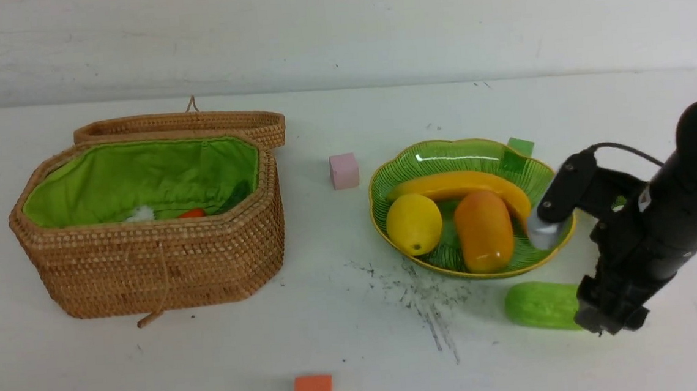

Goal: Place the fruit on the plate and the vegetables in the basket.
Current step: Take a chayote with your right arm and place it on the basket on the left.

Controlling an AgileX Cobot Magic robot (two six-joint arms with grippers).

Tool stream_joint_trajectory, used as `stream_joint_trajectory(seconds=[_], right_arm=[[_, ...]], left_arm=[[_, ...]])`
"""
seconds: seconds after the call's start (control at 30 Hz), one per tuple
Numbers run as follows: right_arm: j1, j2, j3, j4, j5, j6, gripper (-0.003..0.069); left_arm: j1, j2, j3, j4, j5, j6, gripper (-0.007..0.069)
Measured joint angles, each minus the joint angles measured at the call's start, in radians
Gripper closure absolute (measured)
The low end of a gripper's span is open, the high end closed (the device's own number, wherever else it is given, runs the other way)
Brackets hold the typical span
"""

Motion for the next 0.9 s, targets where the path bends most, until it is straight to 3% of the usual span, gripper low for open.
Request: stream_joint_trajectory(seconds=[0.1, 0.23, 0.57, 0.63, 0.9], right_arm=[[0.0, 0.047, 0.0, -0.002, -0.054, -0.044, 0.0021], [0.0, 0.113, 0.0, -0.007, -0.113, -0.065, 0.0039], [0.004, 0.191, -0.002, 0.014, -0.083, -0.101, 0.0218], [0.011, 0.191, -0.002, 0.014, -0.076, -0.101, 0.022], [0.123, 0.157, -0.001, 0.021, 0.125, -0.055, 0.022]], left_arm=[[0.0, 0.0, 0.0, -0.013, 0.0, 0.002, 0.0634], [0.0, 0.0, 0.0, -0.019, 0.002, 0.002, 0.0634], [0.0, 0.0, 0.0, -0.029, 0.006, 0.003, 0.0634], [0.0, 0.0, 0.0, -0.03, 0.006, 0.003, 0.0632], [0.0, 0.0, 0.0, -0.03, 0.032, 0.003, 0.0629]])
